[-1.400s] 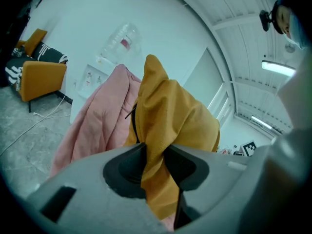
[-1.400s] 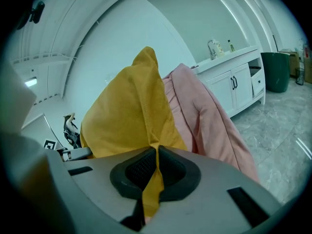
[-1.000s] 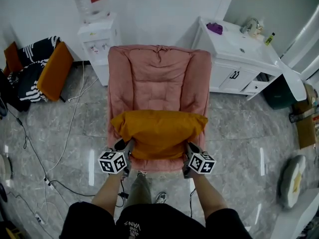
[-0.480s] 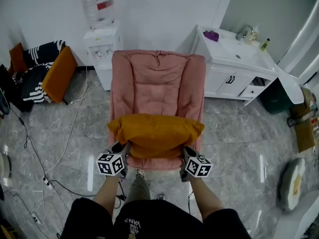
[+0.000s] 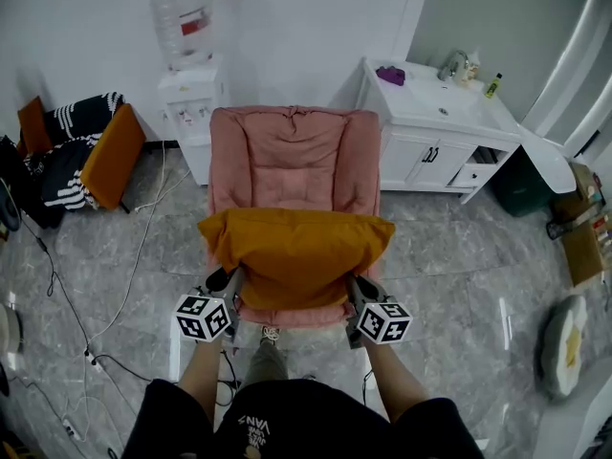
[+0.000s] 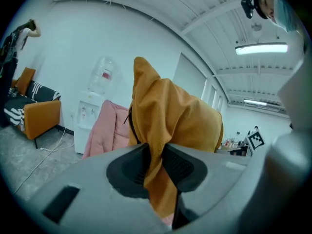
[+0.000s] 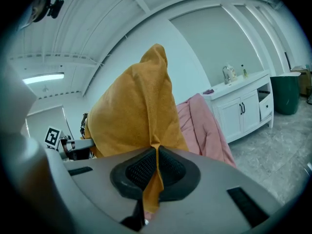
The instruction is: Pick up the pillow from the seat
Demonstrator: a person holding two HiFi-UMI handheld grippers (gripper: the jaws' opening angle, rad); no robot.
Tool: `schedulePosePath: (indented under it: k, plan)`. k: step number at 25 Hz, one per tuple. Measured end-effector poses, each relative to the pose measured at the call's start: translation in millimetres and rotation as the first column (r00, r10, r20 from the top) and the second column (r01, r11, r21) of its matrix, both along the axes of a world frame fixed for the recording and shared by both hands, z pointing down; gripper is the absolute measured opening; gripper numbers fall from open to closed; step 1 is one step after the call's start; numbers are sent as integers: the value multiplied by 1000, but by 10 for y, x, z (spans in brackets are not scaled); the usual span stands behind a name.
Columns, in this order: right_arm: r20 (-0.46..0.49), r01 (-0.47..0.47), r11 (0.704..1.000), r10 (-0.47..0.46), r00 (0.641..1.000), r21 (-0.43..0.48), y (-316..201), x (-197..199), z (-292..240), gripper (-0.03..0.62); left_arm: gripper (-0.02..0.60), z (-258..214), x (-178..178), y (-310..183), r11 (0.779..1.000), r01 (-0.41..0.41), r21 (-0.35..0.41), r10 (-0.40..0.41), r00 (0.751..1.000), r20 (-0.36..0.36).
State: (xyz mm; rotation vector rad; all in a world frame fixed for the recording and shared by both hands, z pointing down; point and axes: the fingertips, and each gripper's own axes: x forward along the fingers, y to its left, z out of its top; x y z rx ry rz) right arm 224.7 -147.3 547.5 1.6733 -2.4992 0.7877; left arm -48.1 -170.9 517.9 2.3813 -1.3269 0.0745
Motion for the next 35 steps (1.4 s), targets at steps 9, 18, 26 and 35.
schedulePosePath:
  k: [9,18,26,35]
  plan:
    - [30,-26,992,23,999,120,289,173,-731,8,84,-689,145,223,991,-24,131,31,998,-54]
    - [53,-56,970,45,998,237,610,367,-1326,8,80,-1289,328,449,970,-59,237,78,994,-71]
    - [61,-76,934,58,996,349,729,489,-1913,9,80,-1773,439,546,940,-76,331,106,992,-73]
    - [59,-58,915,37,998,399,824,501,-2240,9,80,-2100,443,636,923,-65,379,103,991,-83]
